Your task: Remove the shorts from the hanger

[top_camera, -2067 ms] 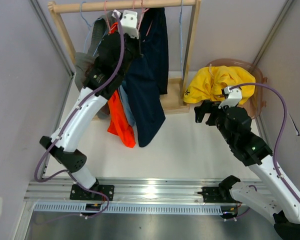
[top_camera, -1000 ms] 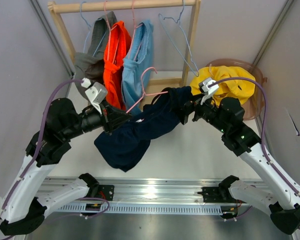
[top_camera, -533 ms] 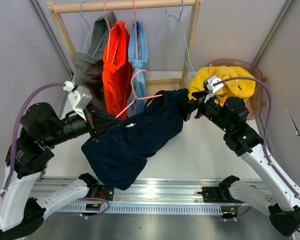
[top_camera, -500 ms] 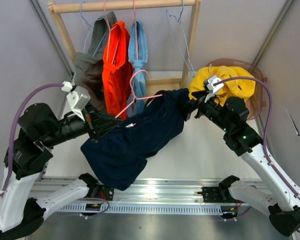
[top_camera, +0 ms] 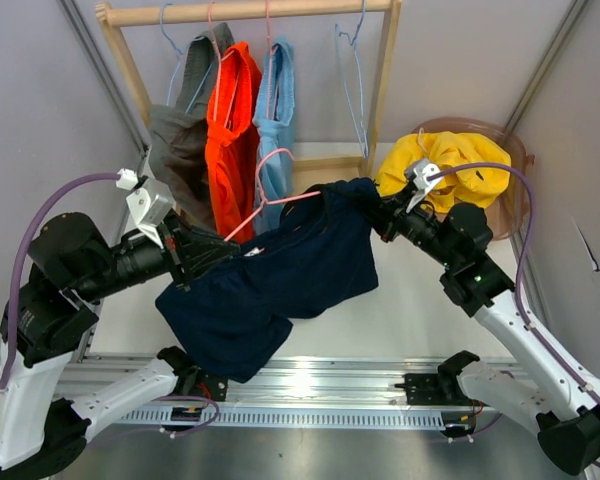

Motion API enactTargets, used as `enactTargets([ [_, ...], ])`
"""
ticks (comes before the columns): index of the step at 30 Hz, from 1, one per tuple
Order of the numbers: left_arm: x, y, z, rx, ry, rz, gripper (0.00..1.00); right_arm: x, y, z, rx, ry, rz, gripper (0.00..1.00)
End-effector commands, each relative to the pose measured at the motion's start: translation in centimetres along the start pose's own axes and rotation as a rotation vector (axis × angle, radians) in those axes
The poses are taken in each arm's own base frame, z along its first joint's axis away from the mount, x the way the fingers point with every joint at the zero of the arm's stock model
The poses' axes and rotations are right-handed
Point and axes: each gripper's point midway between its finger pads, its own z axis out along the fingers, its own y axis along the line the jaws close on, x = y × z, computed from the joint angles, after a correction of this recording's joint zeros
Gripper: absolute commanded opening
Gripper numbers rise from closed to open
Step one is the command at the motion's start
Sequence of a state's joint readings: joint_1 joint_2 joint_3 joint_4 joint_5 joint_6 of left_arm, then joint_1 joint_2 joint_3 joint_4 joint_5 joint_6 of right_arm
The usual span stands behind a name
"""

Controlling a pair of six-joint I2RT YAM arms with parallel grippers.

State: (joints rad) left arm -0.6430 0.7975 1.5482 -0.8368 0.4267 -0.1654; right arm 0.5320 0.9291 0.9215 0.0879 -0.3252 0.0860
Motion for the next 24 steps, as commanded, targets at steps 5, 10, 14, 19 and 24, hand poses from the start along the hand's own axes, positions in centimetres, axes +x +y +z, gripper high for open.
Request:
enactTargets([
  [5,-2.8,0.4,-1.9,-0.076,-0.105,0.070,0.00,-4.5,-7.2,-4.6,0.352,-0.191,0.061,0.00],
  [10,-2.2,0.9,-2.9,-0.125,-0.098,0.069,0.00,-4.9,-12.0,-8.2,0.539,-0.248,0.139,0.00],
  [14,-1.9,1.5,-3.6,-0.168,-0.108,0.073,0.00,-3.8,-13.2,-8.8,0.579,-0.235,0.176,0.00],
  [19,-2.7,1.9,-3.9,-0.199,-0.147,0.085,0.00,-2.5,-12.7,-8.2,0.533,-0.225,0.227,0.00],
  [24,-4.3,1.9,-4.5,-0.216,-0.186,0.108,0.00,-1.4,-13.3,-8.2,0.560,-0.191,0.228,0.00],
])
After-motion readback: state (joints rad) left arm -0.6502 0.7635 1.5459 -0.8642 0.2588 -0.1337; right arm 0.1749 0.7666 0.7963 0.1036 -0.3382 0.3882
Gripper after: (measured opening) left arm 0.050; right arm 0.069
